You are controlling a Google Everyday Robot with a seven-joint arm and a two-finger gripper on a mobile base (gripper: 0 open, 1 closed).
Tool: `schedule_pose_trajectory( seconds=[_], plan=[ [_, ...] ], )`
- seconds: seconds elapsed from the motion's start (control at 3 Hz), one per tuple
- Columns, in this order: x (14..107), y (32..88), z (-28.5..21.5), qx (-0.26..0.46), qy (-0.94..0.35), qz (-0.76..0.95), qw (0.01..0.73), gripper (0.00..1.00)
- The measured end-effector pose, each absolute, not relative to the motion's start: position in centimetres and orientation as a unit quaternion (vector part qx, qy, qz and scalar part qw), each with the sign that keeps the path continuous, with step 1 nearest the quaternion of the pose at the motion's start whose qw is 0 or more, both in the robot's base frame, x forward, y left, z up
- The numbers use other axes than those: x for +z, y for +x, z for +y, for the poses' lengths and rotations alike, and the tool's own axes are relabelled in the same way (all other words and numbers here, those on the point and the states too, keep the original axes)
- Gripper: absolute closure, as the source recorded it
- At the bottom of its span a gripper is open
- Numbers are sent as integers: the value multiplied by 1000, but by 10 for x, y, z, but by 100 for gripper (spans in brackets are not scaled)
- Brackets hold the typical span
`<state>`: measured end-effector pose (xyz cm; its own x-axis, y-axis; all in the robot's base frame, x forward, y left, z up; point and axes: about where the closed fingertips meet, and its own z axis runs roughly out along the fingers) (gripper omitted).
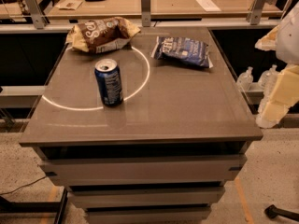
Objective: Move pepsi can near brown chip bag
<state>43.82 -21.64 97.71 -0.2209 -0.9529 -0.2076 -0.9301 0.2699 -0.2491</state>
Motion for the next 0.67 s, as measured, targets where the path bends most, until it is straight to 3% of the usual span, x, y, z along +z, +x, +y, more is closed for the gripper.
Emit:
schedule_pose_trajectory(
  seconds=[0.67],
  plan=[
    [977, 437, -211, -19, -602, 778, 180, 0]
  ],
)
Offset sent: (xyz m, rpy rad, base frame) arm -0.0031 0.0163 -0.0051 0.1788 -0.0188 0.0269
